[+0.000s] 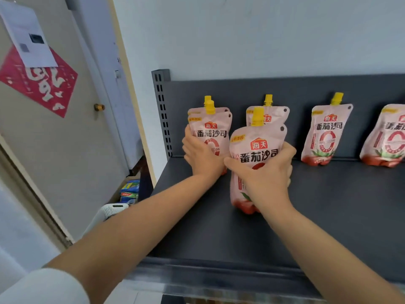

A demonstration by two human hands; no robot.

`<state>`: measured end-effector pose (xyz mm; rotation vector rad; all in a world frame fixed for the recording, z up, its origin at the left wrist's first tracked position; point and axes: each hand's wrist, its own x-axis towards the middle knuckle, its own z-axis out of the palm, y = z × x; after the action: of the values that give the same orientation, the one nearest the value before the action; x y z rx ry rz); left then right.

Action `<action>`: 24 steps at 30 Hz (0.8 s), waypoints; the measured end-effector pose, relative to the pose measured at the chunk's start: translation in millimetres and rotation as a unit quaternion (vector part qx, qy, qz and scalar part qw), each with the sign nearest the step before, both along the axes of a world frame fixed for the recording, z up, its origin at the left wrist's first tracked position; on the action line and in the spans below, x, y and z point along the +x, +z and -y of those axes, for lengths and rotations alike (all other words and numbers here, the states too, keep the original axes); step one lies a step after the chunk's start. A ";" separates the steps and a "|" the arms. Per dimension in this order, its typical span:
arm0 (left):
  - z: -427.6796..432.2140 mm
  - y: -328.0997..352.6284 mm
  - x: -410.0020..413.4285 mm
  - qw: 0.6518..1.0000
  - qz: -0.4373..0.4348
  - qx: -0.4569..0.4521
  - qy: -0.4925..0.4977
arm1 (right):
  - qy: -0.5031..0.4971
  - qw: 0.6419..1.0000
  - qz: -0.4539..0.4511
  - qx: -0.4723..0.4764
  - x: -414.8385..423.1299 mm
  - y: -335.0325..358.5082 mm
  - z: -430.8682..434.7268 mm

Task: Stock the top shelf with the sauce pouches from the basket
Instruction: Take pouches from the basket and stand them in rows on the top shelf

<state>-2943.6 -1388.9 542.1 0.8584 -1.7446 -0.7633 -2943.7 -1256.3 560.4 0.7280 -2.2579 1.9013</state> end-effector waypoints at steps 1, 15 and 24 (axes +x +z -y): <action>1.5 -0.2 1.4 1.000 0.002 0.000 -0.002 | -0.001 1.000 -0.003 0.004 1.2 -0.6 1.6; 44.3 -5.0 97.6 0.967 0.142 -0.103 -0.182 | 0.014 0.999 0.013 0.025 -0.3 -3.3 58.9; 50.5 -1.7 109.6 0.930 0.191 -0.072 -0.305 | -0.012 0.999 0.009 0.029 15.6 -2.8 104.6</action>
<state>-2833.9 -1439.3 540.4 0.3641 -2.4368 -0.8860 -2928.1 -1360.9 557.6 0.6900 -2.3314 1.8458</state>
